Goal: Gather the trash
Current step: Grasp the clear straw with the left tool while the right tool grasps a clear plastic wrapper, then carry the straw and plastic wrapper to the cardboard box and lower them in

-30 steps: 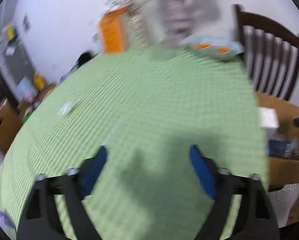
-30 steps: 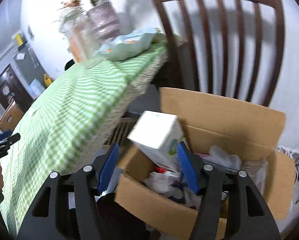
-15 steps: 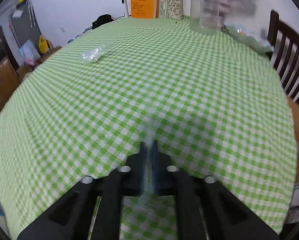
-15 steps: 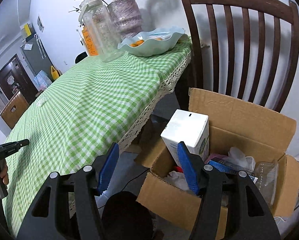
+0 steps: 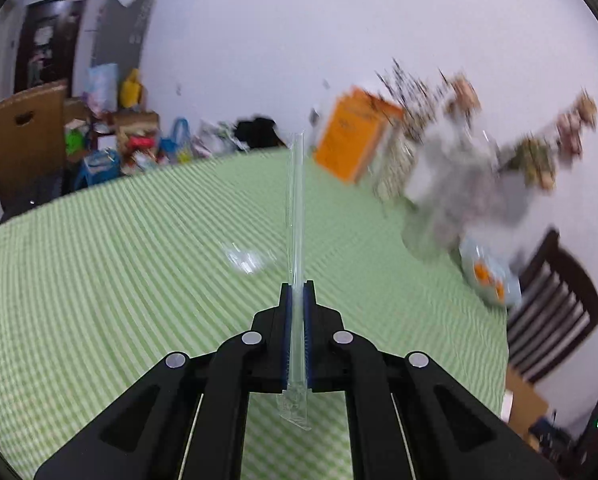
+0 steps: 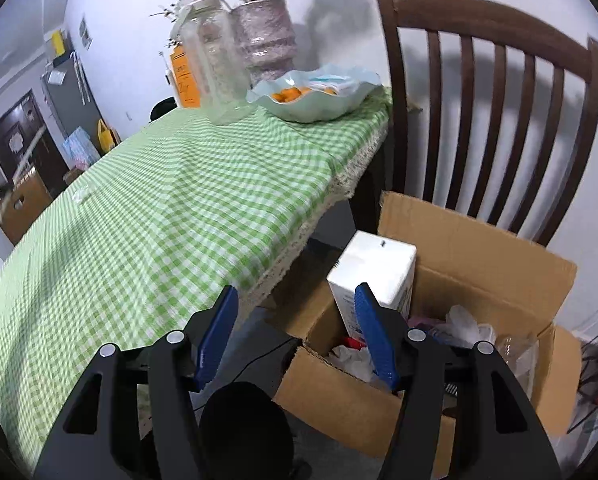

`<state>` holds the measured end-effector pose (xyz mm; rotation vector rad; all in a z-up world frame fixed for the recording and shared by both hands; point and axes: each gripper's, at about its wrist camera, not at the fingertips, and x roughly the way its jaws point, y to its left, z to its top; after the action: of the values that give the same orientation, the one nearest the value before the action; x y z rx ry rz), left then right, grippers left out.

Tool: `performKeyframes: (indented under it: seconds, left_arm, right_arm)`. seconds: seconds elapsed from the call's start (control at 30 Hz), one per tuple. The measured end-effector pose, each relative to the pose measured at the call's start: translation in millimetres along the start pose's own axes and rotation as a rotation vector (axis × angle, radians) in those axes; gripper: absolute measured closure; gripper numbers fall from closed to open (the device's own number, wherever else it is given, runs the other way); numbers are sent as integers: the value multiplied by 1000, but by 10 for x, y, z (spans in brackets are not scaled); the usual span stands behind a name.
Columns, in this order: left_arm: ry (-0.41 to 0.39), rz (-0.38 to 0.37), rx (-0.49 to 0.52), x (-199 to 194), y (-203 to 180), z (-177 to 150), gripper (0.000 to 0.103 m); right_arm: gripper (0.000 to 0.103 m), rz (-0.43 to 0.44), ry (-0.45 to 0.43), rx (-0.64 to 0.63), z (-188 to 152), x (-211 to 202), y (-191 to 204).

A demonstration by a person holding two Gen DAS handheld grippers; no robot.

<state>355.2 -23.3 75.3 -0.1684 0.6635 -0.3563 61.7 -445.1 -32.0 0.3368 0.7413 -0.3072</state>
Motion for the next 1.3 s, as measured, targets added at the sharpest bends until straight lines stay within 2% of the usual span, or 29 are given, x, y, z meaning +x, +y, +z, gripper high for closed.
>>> performKeyframes:
  seconds: [0.1,0.2,0.27,0.33,0.4,0.5,0.6,0.67,0.83,1.0,1.1,1.13,1.17,1.23,1.3]
  left_arm:
    - [-24,20,-73,54,289,180,100]
    - [-4,18,-180,132,737,239,100]
    - [8,10,-247,155,1027,225,100]
    - [10,37,-284,189,1228,181,100]
    - [20,66,-312,191,1435,124,100]
    - [21,72,-358,216,1638,68,100]
    - [3,45,-365,166,1748,31,100]
    - [-7,4,-369,110,1811,13,100]
    - [-2,-24,-385,181,1843,-12,100]
    - [26,-14,-387,281,1838,-51,100]
    - [25,-21,-393,305,1851,-54,100]
    - [26,-20,-396,314,1853,-54,100]
    - [29,-18,-398,327,1860,-60,100]
    - [36,-11,-404,351,1871,-76,100]
    - [43,-6,-400,375,1857,-81,100]
  right_arm:
    - [44,-9,-8,-43,114,-11,201]
    - [44,1,-19,-104,269,-4,475]
    - [43,31,-25,-162,417,43,767]
    - [35,64,-31,-224,541,117,1076]
    - [35,108,-42,-315,697,260,1530]
    - [35,175,-40,-428,902,539,2175]
    - [35,261,-23,-498,1095,865,2790]
    - [35,313,22,-528,1196,1116,3154]
    - [35,350,101,-572,1440,1826,3889]
    - [35,370,171,-513,1586,2378,4224]
    - [36,381,216,-448,1650,2652,4291]
    - [43,386,240,-424,1658,2755,4296]
    - [55,394,260,-410,1661,2806,4293]
    - [63,428,291,-384,1644,2883,4299]
    - [93,457,297,-395,1632,2818,4293]
